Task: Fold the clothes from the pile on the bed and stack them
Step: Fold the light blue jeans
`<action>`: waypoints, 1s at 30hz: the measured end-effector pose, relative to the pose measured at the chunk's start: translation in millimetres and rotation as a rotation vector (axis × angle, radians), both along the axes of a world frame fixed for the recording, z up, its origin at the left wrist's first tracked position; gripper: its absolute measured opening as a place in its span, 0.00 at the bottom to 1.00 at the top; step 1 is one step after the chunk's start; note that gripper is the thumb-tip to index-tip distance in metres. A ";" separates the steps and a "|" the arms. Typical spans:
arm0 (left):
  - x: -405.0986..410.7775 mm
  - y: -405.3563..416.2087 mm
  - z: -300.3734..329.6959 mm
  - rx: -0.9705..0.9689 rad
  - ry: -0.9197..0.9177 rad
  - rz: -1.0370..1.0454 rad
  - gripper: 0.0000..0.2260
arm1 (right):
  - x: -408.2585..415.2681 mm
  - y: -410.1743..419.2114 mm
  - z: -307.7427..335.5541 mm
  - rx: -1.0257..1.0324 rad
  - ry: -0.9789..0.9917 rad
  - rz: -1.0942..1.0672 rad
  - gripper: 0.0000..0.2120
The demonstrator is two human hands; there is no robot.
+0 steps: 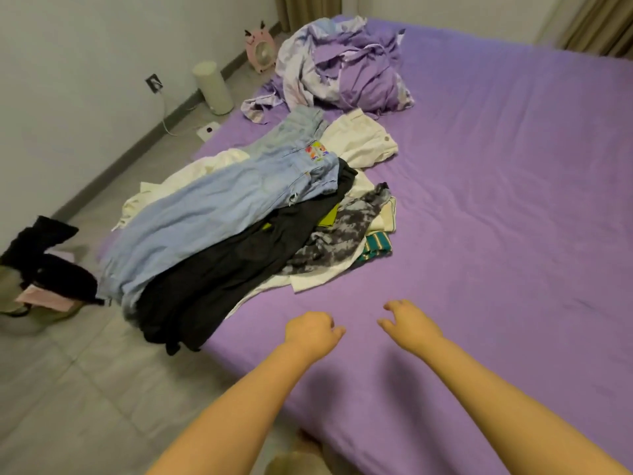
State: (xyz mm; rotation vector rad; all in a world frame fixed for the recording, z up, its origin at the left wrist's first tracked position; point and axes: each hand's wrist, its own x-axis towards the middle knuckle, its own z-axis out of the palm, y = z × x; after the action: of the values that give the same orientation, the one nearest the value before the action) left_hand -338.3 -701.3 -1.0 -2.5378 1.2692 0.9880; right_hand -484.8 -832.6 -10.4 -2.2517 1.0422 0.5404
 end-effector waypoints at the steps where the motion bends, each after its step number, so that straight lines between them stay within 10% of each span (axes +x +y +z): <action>1: 15.0 -4.7 1.6 -0.009 -0.008 0.002 0.20 | 13.9 -3.4 1.0 -0.007 -0.007 -0.002 0.23; 30: 308.5 -222.4 -58.3 -0.415 -0.026 0.000 0.21 | 292.2 -131.1 -15.2 -0.047 -0.094 -0.193 0.16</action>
State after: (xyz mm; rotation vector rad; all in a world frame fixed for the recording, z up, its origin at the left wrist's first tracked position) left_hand -29.8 -923.7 -59.3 -2.8331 1.6102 0.7506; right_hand -192.6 -963.7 -25.6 -2.1638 1.2189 0.3289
